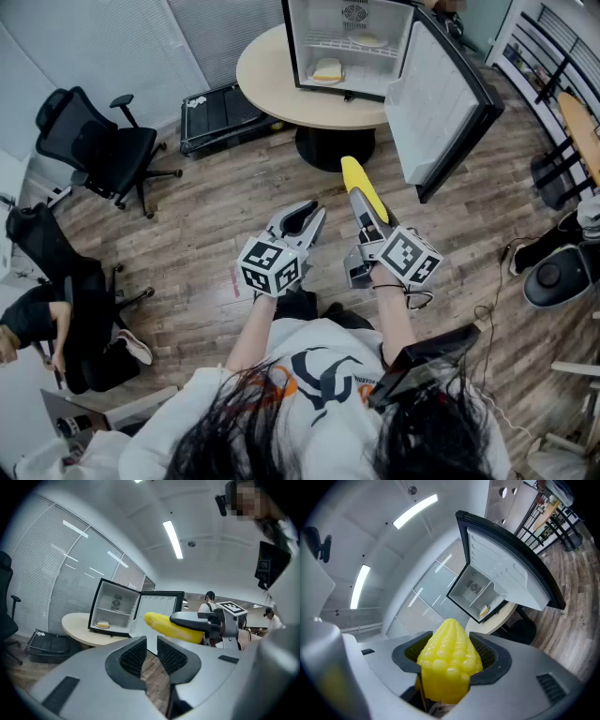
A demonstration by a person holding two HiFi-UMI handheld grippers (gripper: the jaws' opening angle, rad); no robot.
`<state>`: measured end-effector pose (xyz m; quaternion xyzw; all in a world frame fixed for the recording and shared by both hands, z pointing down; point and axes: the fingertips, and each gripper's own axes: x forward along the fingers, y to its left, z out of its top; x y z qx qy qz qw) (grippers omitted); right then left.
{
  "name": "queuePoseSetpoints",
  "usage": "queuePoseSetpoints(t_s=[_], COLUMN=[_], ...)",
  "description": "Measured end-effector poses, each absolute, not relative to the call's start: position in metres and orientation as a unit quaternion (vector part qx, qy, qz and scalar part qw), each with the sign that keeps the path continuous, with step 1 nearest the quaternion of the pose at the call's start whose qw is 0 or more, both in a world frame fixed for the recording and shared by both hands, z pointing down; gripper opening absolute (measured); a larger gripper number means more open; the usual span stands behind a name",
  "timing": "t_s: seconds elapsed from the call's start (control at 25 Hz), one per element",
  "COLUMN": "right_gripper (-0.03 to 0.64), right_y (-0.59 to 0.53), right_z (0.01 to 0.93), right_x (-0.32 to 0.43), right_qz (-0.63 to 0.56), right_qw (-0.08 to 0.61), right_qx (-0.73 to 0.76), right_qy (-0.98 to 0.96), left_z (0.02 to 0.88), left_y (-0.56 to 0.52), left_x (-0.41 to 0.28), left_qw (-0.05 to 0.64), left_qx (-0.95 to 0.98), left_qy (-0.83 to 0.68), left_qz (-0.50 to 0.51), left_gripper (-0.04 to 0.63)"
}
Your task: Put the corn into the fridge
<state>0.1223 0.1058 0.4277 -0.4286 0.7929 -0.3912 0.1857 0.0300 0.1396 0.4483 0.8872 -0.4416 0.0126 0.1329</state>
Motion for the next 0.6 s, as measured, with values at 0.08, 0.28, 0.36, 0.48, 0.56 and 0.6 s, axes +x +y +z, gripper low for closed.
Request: queuePoseSetpoints(t_s=[0.08,0.28,0.36,0.48,0.56,0.6], right_gripper=[0.253,0.253,0.253,0.253,0.253,0.253], right_y=[0.105,0.101,0.099,0.097,0.096,0.095], right_z=[0.428,0.428,0.43,0.432,0.433,0.434], right_x=[0.124,0.128,0.128,0.125,0.123,0.122], right_qz=[-0.392,-0.403,-0.408,-0.413,-0.416,-0.417], right_qw=[0.185,0.195,0.196,0.193,0.191,0.19], right_qx=[-0.429,-0.427,-0.424,-0.419,-0.414,-0.412], right_qy=[0.792,0.786,0.784,0.785,0.787,0.788], left_z=[0.448,0.45,0.45,0.45,0.451,0.451], left_y=[0.14,0.142,0.142,0.141,0.141,0.141], left_x=[0.032,0.033,0.032,0.03,0.028,0.028], left_qw=[0.133,0.135,0.134,0.134,0.135,0.135], left_qx=[0.887,0.885,0.884,0.881,0.879,0.878], left_qy=[-0.442,-0.445,-0.448,-0.454,-0.458,-0.459], left_qz=[0.014,0.017,0.018,0.019,0.022,0.023], left_gripper=[0.075,0.075,0.075,0.075,0.075,0.075])
